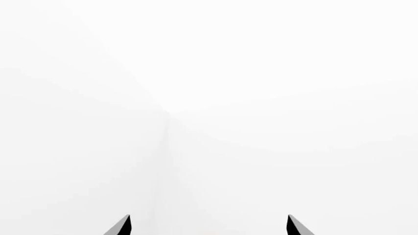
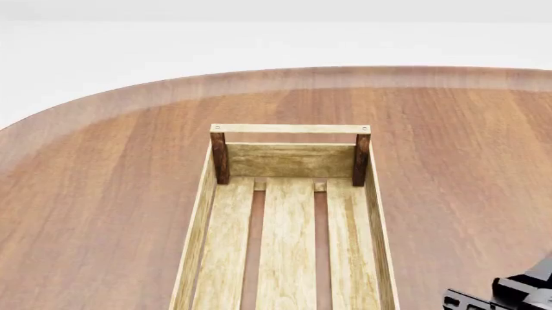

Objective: Pick up the cream cheese and put it in the tray.

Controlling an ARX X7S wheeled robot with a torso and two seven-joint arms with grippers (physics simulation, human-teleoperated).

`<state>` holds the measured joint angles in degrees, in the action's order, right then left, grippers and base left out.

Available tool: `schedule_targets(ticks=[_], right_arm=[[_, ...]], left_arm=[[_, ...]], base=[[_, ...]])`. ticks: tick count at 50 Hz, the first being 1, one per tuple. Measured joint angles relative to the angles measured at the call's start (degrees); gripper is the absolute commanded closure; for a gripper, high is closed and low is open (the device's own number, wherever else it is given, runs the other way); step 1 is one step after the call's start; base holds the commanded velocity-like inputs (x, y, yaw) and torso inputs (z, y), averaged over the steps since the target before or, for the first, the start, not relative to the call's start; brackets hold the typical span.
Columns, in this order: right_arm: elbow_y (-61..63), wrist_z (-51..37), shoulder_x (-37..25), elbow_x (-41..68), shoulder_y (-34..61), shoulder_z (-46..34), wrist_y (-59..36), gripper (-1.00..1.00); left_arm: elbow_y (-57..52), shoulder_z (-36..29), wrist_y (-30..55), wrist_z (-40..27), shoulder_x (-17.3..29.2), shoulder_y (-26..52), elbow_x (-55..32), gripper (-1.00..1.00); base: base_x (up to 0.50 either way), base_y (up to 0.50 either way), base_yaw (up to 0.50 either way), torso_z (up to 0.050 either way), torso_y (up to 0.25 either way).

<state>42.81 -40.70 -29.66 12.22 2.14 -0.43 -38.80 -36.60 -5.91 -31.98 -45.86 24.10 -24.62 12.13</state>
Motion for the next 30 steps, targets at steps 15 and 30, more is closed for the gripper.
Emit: schedule_targets(ticks=[15, 30], right_arm=[[-2.73, 7.04, -2.57, 0.87, 13.45, -9.22, -3.88, 1.0], [-6.4, 14.86, -3.04, 1.8, 24.96, -17.87, -5.59, 1.0]], left_arm=[[0.18, -0.3, 0.24, 0.07, 0.22, 0.36, -0.39, -1.0], [0.2, -0.39, 0.42, 0.06, 0.45, 0.46, -0.61, -1.0]], base=[[0.0, 0.0, 0.0, 0.0, 0.001], [0.0, 0.0, 0.0, 0.0, 0.001]])
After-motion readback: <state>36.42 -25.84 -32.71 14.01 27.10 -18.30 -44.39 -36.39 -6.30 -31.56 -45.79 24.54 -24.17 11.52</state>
